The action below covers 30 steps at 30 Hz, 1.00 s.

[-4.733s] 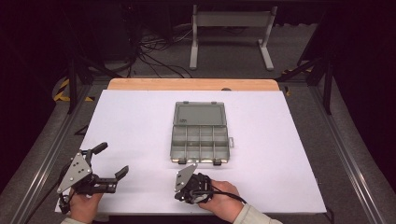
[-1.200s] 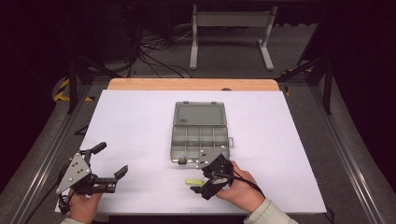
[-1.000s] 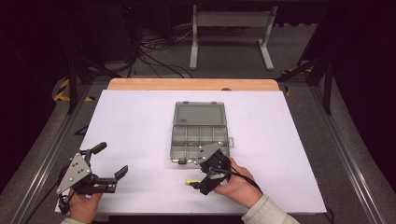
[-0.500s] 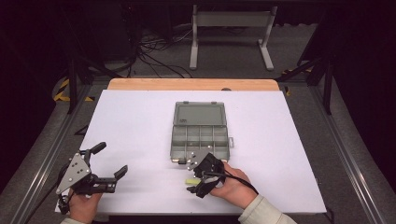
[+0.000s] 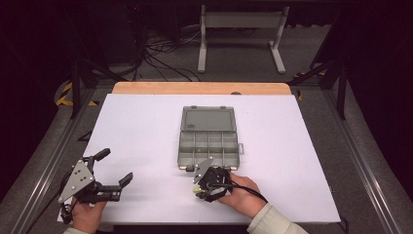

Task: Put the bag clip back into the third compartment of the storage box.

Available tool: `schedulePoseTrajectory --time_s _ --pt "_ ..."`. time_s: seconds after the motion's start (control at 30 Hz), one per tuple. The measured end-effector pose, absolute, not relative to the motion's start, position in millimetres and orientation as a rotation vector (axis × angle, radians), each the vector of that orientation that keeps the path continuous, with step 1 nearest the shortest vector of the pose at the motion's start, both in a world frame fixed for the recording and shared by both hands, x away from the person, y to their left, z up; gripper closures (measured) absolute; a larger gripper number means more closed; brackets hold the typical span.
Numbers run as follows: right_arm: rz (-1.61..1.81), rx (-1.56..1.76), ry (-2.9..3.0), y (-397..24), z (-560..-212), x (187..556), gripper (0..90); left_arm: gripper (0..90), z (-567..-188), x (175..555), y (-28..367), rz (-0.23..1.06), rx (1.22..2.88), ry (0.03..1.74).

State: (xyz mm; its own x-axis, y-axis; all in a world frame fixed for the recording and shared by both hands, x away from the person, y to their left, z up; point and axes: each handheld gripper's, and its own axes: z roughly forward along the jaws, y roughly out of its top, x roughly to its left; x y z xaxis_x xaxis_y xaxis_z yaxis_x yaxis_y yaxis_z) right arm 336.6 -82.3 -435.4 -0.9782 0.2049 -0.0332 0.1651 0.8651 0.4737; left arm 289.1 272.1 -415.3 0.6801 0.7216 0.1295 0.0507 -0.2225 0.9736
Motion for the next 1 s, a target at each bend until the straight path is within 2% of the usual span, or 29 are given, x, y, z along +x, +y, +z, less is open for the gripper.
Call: schedulePoseTrajectory --time_s 0.03,0.17,0.53,1.0 --pt "0.739 0.294 2.954 -82.3 -435.4 336.6 63.5 0.1 -415.3 289.1 272.1 0.700 1.701 0.628" --pt "0.736 0.276 2.961 -83.0 -434.8 337.2 77.9 0.1 -415.3 289.1 271.9 0.701 1.703 0.626" --pt "0.781 0.266 2.938 -85.2 -425.1 335.0 78.2 0.1 -415.3 289.3 272.1 0.703 1.703 0.626" --pt "0.887 0.266 2.888 -91.0 -392.8 332.8 78.2 0.0 -415.4 289.3 272.4 0.699 1.702 0.629"
